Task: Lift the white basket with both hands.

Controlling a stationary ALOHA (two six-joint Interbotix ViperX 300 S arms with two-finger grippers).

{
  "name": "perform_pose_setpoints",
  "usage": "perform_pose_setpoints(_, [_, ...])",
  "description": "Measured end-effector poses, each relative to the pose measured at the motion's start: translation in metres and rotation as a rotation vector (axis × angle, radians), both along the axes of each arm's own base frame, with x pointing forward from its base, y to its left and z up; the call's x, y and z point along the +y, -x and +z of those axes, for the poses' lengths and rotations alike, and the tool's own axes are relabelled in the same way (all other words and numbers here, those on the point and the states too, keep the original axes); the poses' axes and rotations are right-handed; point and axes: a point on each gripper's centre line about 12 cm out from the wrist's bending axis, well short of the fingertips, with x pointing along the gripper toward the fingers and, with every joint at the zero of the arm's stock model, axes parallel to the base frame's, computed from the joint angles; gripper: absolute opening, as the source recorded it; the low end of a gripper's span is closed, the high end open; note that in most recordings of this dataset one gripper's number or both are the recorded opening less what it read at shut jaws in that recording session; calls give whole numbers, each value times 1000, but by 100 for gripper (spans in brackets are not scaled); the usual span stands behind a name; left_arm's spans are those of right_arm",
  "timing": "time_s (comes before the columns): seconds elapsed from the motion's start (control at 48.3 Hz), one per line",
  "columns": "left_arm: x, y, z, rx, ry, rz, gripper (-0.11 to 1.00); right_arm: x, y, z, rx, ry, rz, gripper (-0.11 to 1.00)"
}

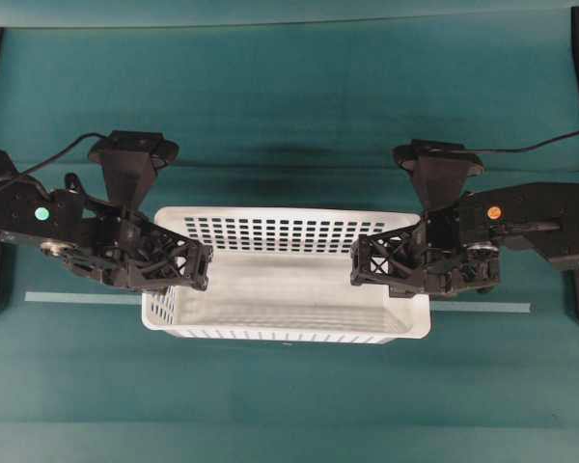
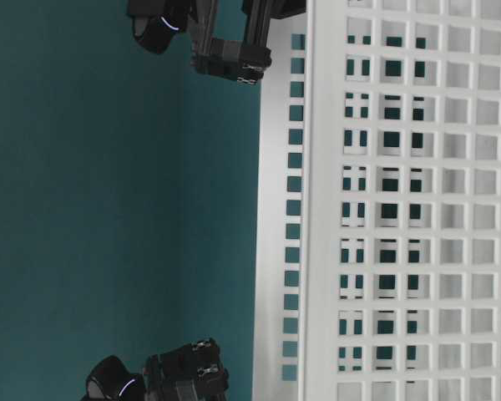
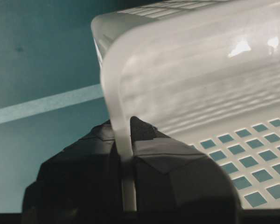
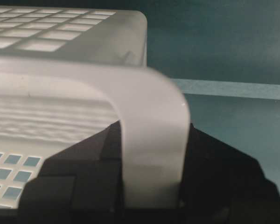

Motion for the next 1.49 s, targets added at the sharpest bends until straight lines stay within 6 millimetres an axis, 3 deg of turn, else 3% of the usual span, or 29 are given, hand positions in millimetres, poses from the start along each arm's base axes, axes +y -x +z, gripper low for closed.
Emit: perform_pose_setpoints(1.491, [-8,0,-21,-41,24,17,-3,4,3,-17,6,10,17,16])
